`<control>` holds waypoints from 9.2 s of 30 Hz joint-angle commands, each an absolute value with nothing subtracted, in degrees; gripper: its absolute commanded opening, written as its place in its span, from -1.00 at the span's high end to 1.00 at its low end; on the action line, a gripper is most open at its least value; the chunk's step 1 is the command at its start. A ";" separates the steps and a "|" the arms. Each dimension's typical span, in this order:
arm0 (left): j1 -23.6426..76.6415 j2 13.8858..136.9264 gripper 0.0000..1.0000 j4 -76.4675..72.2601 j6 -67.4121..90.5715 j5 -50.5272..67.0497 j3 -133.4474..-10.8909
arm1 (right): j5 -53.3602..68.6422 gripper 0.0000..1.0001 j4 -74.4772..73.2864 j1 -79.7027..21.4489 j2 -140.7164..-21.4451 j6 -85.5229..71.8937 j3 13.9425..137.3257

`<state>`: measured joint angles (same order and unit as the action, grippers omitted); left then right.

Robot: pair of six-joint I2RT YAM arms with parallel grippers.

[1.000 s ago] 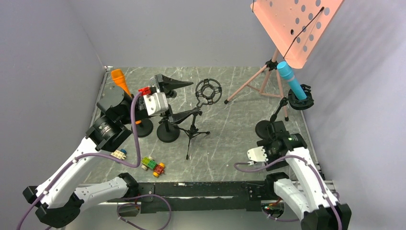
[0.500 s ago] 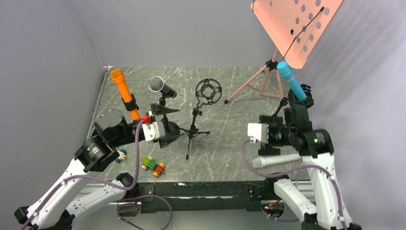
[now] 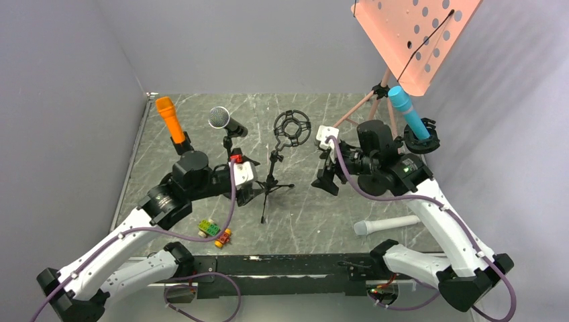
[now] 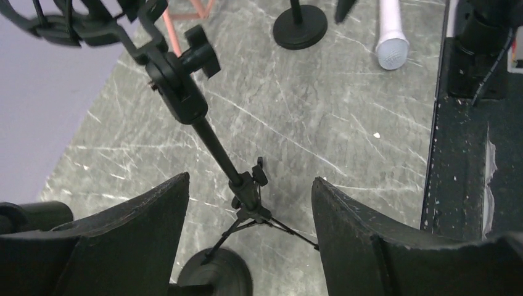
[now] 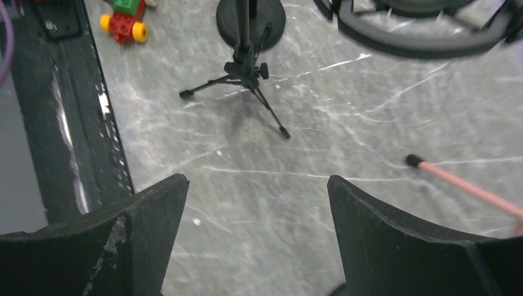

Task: Remove the microphone from the stand

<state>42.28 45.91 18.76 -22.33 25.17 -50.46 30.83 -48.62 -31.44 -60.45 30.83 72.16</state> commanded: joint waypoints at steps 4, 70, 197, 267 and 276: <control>42.10 50.88 -0.52 6.80 -14.27 19.12 -50.86 | 32.73 -0.71 -29.81 -31.51 -57.25 5.44 61.01; 42.27 78.07 1.00 -0.09 18.32 -4.44 -69.73 | 64.72 0.12 12.36 -18.73 -97.95 -57.03 57.20; 36.92 74.42 1.00 3.07 27.74 1.16 -66.22 | 61.93 0.97 0.87 -23.29 -97.01 -36.02 64.55; 33.43 108.51 1.00 -18.24 0.70 1.38 -95.57 | -4.32 -0.45 -13.58 -46.14 -42.72 53.67 48.18; 34.40 106.60 -0.79 -17.02 -1.38 2.26 -95.01 | -3.55 -0.47 -11.75 -46.14 -43.95 53.37 47.82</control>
<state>33.87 110.61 -13.47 -0.19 2.15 -93.45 -2.96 -14.92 -46.26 -44.05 54.59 46.76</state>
